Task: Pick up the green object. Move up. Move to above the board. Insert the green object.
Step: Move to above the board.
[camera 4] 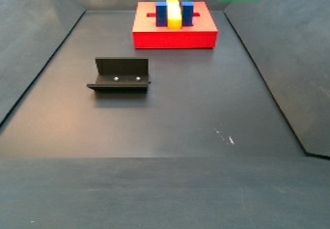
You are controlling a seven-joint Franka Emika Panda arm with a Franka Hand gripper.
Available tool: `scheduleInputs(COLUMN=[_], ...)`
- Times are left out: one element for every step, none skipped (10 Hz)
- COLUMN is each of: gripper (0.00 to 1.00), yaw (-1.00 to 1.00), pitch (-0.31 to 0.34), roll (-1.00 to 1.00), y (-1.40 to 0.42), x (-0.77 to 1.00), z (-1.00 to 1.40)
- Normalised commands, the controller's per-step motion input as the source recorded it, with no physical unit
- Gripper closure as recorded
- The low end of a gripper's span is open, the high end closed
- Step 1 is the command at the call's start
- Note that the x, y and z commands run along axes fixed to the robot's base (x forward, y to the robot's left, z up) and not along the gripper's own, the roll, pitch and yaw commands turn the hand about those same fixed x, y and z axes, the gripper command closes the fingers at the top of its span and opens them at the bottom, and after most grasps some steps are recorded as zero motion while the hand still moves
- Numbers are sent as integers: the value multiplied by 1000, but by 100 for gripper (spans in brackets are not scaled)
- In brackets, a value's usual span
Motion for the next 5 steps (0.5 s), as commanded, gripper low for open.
scheduleInputs(gripper=[100, 100, 100, 100, 100], yaw=[3, -56, -43, -16, 2], pitch=[62, 180, 170, 143, 108], roll=[9, 14, 30, 49, -15], y=[0, -1400, -1400, -1400, -1400], x=[50, 88, 84, 87, 98], z=[210, 204, 188, 195, 202])
